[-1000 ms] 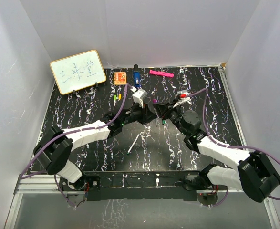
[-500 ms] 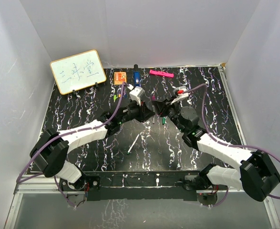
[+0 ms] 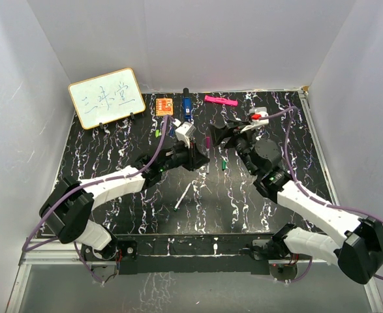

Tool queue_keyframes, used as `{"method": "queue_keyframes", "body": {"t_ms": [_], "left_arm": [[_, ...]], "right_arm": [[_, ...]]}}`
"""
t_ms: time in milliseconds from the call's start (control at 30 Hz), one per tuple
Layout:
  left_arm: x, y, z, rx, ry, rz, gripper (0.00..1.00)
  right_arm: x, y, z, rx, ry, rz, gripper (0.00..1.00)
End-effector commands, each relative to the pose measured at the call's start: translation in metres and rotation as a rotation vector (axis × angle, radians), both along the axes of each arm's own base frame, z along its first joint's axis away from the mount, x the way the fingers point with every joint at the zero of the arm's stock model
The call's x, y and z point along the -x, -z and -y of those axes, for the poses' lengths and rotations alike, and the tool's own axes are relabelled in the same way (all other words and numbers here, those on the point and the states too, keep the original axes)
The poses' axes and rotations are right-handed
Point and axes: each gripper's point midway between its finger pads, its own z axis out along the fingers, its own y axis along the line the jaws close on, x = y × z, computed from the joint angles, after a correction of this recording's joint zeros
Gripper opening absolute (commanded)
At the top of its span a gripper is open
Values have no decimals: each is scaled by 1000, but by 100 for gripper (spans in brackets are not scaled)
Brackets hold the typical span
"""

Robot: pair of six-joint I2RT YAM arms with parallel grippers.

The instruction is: Insert the pens into the pen caps

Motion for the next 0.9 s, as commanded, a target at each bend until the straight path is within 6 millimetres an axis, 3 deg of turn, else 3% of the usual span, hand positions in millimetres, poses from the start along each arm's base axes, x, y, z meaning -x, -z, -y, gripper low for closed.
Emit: {"method": "queue_keyframes", "body": {"t_ms": [0,33,133,300,500,700,867], "left_arm": [[13,-27,-2,58,54,56,0],[17,-30,0,72,79,64,0],[30,-41,7,128,162,98,0],[45,-52,15,178,277,114,0],[45,-57,18,178,311,118,0],[41,-62,16,204,318,112,0],[42,-72,10,276,337,106,0]], "right_arm": [[5,-66,19,-76,68,155,72],[5,-65,19,-69,68,149,70],[3,-55,17,-63,57,114,50],[5,-34,-1,-28,-62,37,40],[15,-16,-12,7,-157,-20,41],[29,-12,-17,-10,-227,-30,48],[37,-6,-21,-21,-279,-49,46]]}}
